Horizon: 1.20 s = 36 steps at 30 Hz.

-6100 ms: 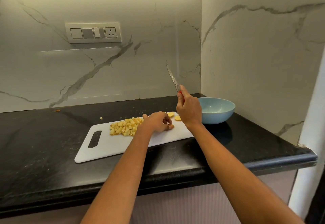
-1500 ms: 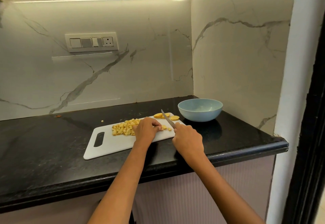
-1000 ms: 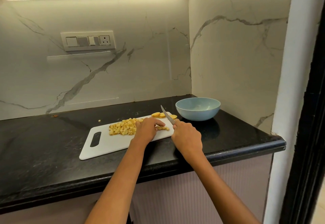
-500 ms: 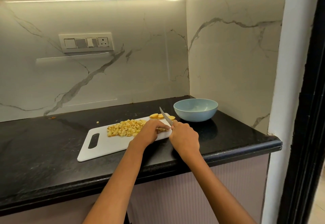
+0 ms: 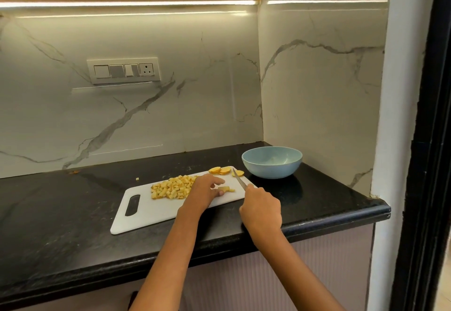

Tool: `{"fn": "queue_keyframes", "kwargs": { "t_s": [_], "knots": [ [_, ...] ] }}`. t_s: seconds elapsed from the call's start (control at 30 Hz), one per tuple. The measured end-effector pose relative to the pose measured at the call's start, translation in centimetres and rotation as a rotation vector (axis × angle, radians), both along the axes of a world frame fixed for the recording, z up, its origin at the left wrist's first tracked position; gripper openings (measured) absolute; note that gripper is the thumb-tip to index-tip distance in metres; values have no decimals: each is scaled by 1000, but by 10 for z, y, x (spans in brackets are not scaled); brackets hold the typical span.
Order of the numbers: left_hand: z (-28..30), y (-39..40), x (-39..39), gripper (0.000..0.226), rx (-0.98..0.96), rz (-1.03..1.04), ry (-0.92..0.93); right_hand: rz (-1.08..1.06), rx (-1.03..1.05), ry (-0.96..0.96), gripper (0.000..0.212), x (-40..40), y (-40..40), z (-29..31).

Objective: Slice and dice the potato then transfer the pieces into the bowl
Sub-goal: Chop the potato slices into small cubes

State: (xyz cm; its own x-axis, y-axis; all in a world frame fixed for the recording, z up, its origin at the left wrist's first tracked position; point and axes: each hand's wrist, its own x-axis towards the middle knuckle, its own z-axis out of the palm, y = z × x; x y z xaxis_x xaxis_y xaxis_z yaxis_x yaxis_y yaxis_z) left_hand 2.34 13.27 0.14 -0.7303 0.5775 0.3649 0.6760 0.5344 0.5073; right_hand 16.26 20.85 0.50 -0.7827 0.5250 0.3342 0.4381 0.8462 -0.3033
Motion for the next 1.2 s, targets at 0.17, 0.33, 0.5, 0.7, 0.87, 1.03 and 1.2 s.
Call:
{"fn": "queue_keyframes", "kwargs": {
  "t_s": [0.17, 0.33, 0.5, 0.7, 0.87, 1.03, 1.2],
  "knots": [
    [0, 2, -1, 31, -26, -20, -52, 7, 61, -37, 26, 10, -8, 1],
    [0, 2, 2, 30, -62, -85, -44, -18, 54, -36, 28, 9, -11, -1],
    [0, 2, 6, 32, -43, -122, -29, -15, 36, -38, 28, 7, -10, 1],
    [0, 6, 10, 28, -24, -160, -10, -5, 54, -63, 27, 7, -10, 2],
    [1, 6, 12, 25, -29, -221, 20, 34, 123, -85, 29, 7, -11, 7],
    [2, 8, 14, 24, -14, -171, 9, 53, 144, -110, 28, -2, -5, 9],
    [-1, 9, 9, 26, 12, -23, -10, 65, 87, -87, 30, -9, -3, 8]
  ]
}}
